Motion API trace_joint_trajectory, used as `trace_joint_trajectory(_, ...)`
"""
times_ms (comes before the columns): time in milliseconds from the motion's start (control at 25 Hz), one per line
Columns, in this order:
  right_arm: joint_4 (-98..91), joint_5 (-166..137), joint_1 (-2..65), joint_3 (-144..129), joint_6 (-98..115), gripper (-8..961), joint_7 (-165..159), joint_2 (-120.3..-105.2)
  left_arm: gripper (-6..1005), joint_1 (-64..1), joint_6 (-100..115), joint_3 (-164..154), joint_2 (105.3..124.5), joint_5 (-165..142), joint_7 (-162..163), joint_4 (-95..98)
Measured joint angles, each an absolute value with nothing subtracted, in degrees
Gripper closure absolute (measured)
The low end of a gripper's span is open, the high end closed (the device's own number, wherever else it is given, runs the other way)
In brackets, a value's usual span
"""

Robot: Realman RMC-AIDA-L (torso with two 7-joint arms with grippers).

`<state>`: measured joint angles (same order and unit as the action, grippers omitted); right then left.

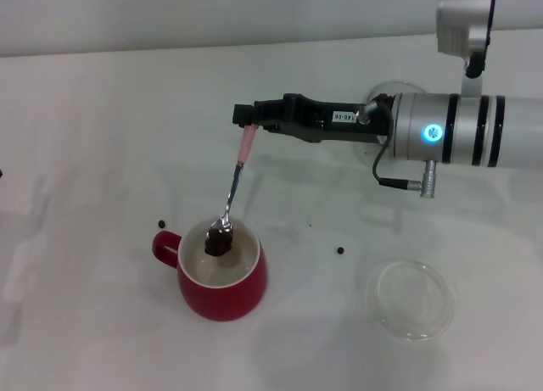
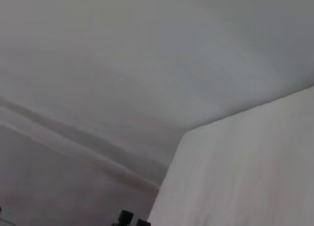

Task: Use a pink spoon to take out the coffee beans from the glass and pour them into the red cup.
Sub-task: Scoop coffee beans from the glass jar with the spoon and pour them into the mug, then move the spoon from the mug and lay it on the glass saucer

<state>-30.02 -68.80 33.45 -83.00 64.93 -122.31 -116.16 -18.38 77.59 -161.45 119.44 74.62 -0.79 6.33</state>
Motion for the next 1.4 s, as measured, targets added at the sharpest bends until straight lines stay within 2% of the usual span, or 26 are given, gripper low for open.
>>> trace_joint_trajectory(800, -32.56, -55.87, 29.67, -89.57, 69.98, 718, -88.76, -116.16, 286, -20.92, 77.61, -161.45, 119.20, 74.62, -0.79, 5.80)
trace_joint_trajectory(1040, -32.81, -52.68, 28.39, -86.33, 75.71, 716, -87.11, -115.24, 285, -20.99, 77.61, -161.46, 119.18, 75.50, -0.79, 5.80)
trace_joint_trajectory(1160, -30.40, -52.89, 28.26, -80.99, 81.32, 715, -91.74, -113.54, 285, -21.01, 77.63, -161.46, 119.19, 75.85, -0.79, 5.83)
trace_joint_trajectory(1320, -24.93, -53.05, 28.14, -76.75, 88.74, 713, -97.44, -108.71, 285, -21.03, 77.68, -161.46, 119.14, 76.14, -0.79, 5.86)
trace_joint_trajectory(1360, -22.38, -53.06, 28.14, -76.70, 92.08, 713, -97.88, -106.40, 285, -21.12, 77.68, -161.45, 119.13, 76.51, -0.79, 5.82)
trace_joint_trajectory(1400, -22.38, -53.06, 28.14, -76.70, 92.08, 713, -97.88, -106.40, 285, -21.12, 77.68, -161.45, 119.13, 76.51, -0.79, 5.82)
